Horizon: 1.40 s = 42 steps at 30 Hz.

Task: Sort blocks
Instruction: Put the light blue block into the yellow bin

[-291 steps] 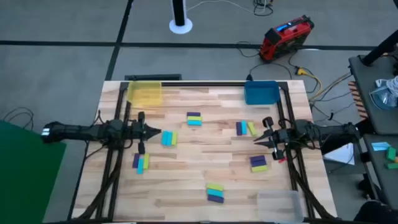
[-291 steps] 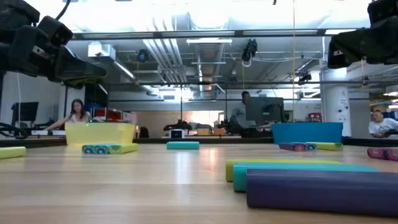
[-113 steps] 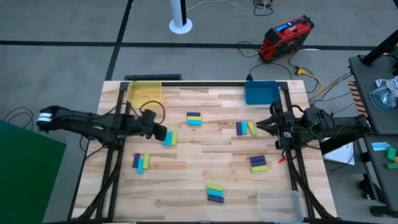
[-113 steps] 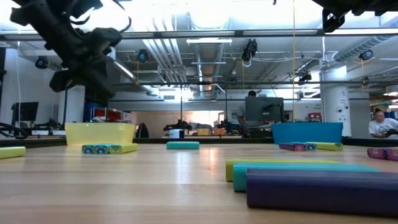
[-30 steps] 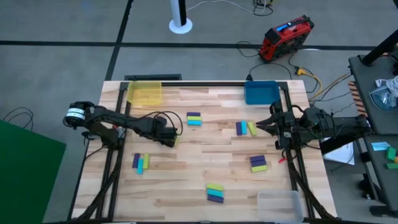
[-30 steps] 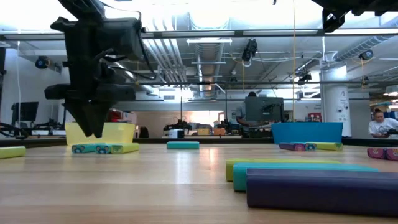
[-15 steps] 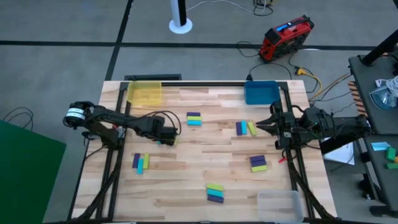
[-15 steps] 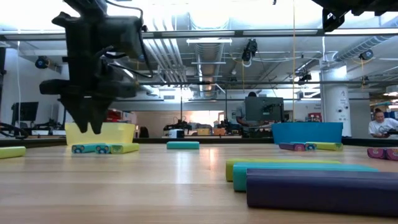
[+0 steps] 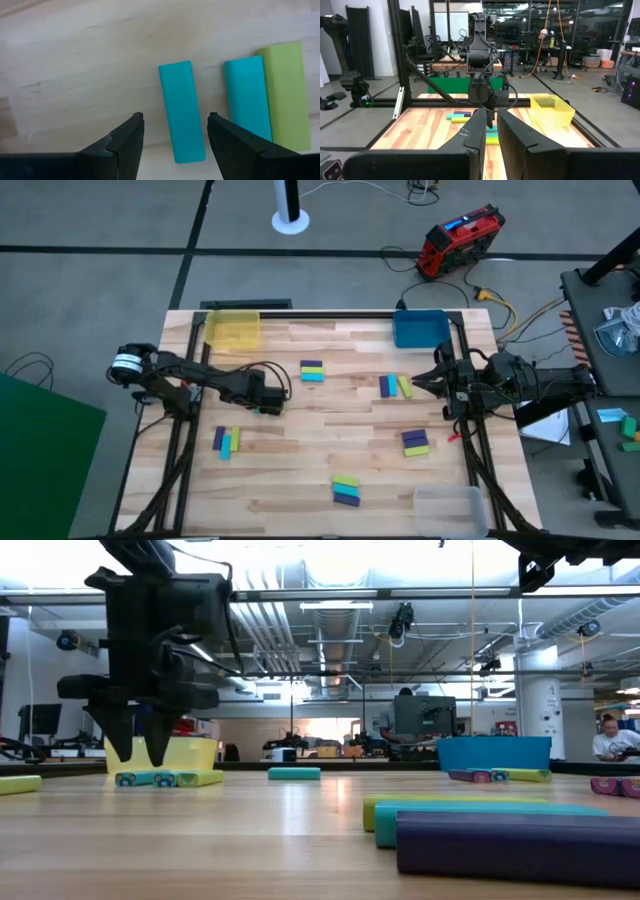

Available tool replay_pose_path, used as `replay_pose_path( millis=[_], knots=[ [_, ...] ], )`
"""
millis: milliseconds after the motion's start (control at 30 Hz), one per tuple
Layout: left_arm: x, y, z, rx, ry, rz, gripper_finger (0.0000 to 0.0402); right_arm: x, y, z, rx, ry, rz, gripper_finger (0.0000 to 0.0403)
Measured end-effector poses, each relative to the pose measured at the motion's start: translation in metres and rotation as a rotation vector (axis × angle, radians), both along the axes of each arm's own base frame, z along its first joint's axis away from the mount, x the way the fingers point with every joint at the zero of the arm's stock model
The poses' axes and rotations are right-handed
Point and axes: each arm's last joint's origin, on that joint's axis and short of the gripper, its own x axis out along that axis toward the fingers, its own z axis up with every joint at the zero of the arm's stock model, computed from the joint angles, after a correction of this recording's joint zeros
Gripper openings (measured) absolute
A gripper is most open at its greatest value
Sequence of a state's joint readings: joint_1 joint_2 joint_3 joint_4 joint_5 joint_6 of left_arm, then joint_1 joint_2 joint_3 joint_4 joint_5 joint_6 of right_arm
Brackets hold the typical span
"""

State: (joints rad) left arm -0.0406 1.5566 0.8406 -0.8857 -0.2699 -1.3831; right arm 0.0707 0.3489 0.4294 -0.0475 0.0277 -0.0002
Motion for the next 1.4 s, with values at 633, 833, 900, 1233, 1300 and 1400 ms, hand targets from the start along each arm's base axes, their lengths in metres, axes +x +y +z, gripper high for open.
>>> replay_pose_path(
  millis=[633, 833, 900, 1233, 1300, 1400],
  knots=[
    [-0.013, 0.001, -0.032, -0.001, -0.065, -0.011, 0.0195, 0.000, 0.000, 0.000, 0.019, 0.002, 0.001, 0.0038],
    [-0.012, 0.001, -0.030, -0.003, -0.087, -0.012, 0.0162, 0.000, 0.000, 0.000, 0.028, 0.002, 0.001, 0.0038],
    [-0.012, 0.001, -0.029, -0.002, -0.087, -0.016, 0.0145, 0.000, 0.000, 0.000, 0.028, 0.003, 0.001, 0.0038],
    [-0.013, 0.001, -0.029, 0.006, -0.076, -0.019, 0.0077, 0.000, 0.000, 0.000, 0.027, 0.004, 0.001, 0.0038],
    [-0.013, 0.001, -0.029, 0.006, -0.075, -0.021, 0.0081, 0.000, 0.000, 0.000, 0.027, 0.003, 0.001, 0.0038],
    [-0.013, 0.001, -0.030, 0.006, -0.070, -0.036, 0.0088, 0.000, 0.000, 0.000, 0.027, 0.003, 0.001, 0.0038]
  ],
)
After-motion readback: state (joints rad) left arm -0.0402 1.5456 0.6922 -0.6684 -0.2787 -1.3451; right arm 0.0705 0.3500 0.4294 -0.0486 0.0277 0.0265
